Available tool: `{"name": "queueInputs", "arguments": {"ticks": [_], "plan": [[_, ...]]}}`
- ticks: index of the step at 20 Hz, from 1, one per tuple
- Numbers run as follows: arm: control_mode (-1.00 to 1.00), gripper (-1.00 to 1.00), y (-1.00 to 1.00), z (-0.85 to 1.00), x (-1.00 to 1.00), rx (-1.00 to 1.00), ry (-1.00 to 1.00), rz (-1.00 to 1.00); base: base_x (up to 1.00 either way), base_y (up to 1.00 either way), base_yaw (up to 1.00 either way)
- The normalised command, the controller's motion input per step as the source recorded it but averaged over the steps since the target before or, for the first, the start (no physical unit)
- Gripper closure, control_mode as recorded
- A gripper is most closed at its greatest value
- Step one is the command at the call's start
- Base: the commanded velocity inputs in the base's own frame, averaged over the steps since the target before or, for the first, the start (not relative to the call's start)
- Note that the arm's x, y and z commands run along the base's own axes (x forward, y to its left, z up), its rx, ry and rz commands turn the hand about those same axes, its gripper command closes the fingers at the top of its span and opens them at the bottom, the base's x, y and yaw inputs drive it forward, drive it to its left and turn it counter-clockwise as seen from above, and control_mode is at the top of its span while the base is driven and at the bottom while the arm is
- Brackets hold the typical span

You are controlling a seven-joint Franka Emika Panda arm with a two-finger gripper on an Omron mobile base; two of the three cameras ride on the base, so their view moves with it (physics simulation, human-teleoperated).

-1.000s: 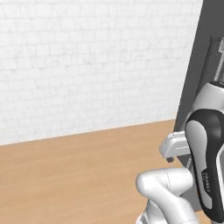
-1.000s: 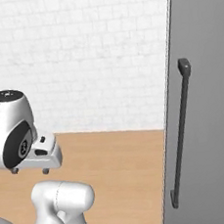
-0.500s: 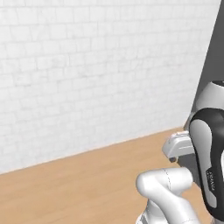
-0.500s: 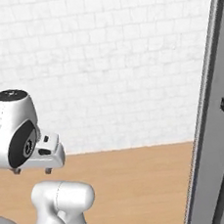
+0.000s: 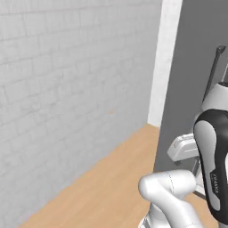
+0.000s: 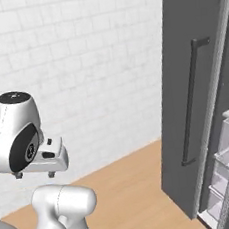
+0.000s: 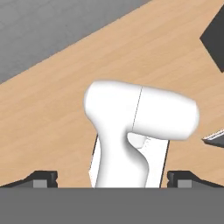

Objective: Place one lemon wedge and one fish in each tupperware on the nearby counter, to pack two identical lunches.

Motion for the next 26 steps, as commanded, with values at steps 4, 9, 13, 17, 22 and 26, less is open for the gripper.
{"name": "queueInputs", "arguments": {"ticks": [4,9,13,17,22,26], "plan": [[1.00,-1.00,0.00,0.00,0.00,0.00,0.00,0.00,0.87,0.64,-0.75],[1.00,-1.00,0.00,0.00,0.00,0.00,0.00,0.00,0.56,0.24,-0.79],[1.00,-1.00,0.00,0.00,0.00,0.00,0.00,0.00,0.34,-0.07,-0.75],[1.00,-1.00,0.00,0.00,0.00,0.00,0.00,0.00,0.11,-0.69,-0.47],[1.00,-1.00,0.00,0.00,0.00,0.00,0.00,0.00,0.30,-0.37,-0.26],[1.00,-1.00,0.00,0.00,0.00,0.00,0.00,0.00,0.80,-0.13,-0.34]]}}
